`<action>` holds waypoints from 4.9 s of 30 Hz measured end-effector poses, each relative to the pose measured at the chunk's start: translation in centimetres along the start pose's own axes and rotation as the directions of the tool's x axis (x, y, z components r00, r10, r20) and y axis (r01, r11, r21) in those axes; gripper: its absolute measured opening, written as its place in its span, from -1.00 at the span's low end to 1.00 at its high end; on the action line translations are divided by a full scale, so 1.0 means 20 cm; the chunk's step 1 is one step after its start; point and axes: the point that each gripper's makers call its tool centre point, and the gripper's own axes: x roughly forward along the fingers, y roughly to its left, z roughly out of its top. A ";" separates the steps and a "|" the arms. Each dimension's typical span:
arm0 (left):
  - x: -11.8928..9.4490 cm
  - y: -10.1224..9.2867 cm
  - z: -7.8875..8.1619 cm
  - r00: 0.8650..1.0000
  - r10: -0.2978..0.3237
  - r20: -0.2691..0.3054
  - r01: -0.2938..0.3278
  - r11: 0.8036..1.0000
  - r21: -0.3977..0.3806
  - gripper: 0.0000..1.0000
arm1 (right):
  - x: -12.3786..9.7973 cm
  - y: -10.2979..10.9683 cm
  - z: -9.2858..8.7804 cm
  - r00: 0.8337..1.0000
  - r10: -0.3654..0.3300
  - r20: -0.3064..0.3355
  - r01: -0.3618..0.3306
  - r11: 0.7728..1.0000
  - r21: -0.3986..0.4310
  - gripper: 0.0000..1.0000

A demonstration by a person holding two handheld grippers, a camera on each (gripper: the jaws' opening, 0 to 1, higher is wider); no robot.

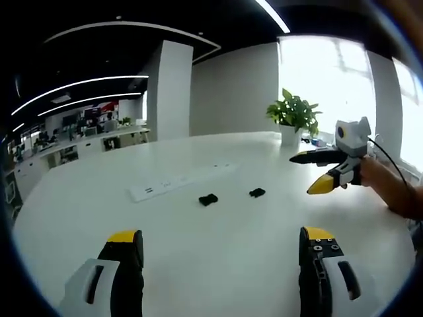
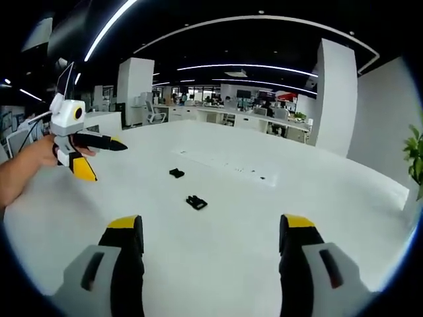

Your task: Snap the two parts of the plastic buckle together until the buckle closes and remains connected.

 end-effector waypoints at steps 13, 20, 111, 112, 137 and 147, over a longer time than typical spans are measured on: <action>0.04 0.04 0.02 1.000 0.002 -0.007 -0.002 1.000 -0.006 0.99 | 0.01 -0.03 0.00 1.000 0.000 -0.008 0.000 1.000 0.011 0.65; 0.06 0.04 0.03 1.000 -0.004 0.002 0.004 1.000 0.000 0.99 | 0.06 -0.01 0.00 1.000 0.017 -0.015 -0.017 1.000 0.012 0.61; 0.33 0.20 0.15 1.000 -0.025 -0.010 0.024 0.998 -0.056 0.99 | 0.34 -0.10 -0.01 0.992 0.118 -0.050 -0.119 0.993 -0.006 1.00; 0.33 0.21 0.15 1.000 -0.013 -0.007 0.013 0.998 -0.059 0.99 | 0.34 -0.10 0.00 0.992 0.116 -0.048 -0.117 0.993 -0.003 1.00; 0.43 0.28 0.14 1.000 -0.005 -0.013 0.004 0.999 -0.035 0.99 | 0.45 -0.14 0.09 0.992 0.129 0.001 -0.129 0.992 0.001 0.75; 0.50 0.31 0.17 1.000 -0.011 -0.012 0.011 1.000 -0.026 0.99 | 0.46 -0.16 0.05 0.992 0.123 -0.023 -0.124 0.992 -0.021 0.76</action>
